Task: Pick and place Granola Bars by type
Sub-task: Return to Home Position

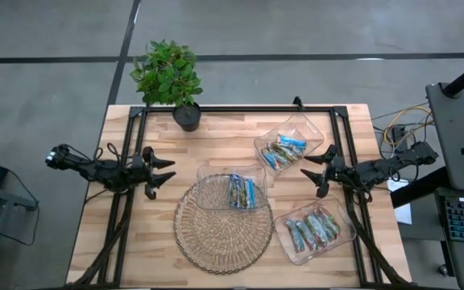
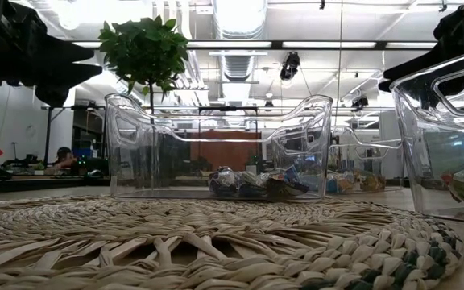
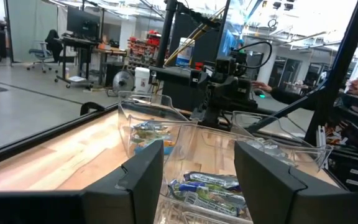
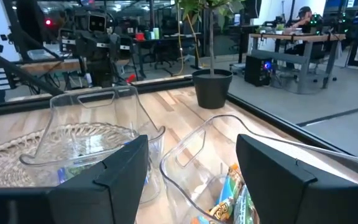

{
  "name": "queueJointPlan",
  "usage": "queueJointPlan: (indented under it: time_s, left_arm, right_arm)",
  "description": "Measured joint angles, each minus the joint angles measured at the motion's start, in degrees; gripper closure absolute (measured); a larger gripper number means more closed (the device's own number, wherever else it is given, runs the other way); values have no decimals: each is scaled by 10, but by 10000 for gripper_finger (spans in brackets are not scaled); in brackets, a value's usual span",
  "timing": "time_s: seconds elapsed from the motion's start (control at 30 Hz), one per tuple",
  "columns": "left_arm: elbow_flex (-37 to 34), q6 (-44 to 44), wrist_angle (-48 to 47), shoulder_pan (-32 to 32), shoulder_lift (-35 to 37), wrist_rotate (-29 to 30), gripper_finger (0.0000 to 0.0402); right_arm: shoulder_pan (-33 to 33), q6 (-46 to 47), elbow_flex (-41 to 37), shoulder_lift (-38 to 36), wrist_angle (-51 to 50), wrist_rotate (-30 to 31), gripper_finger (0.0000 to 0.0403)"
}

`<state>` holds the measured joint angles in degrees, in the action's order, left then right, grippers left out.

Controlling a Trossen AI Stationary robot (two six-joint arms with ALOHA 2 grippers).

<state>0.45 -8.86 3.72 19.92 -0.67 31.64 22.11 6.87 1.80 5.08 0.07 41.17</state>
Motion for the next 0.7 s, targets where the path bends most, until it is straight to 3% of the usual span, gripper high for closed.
queueJointPlan:
  time_s: [0.7]
  left_arm:
    - [0, -1, -2, 0, -7, 0, 223]
  right_arm:
    - [0, 0, 0, 0, 0, -2, 170]
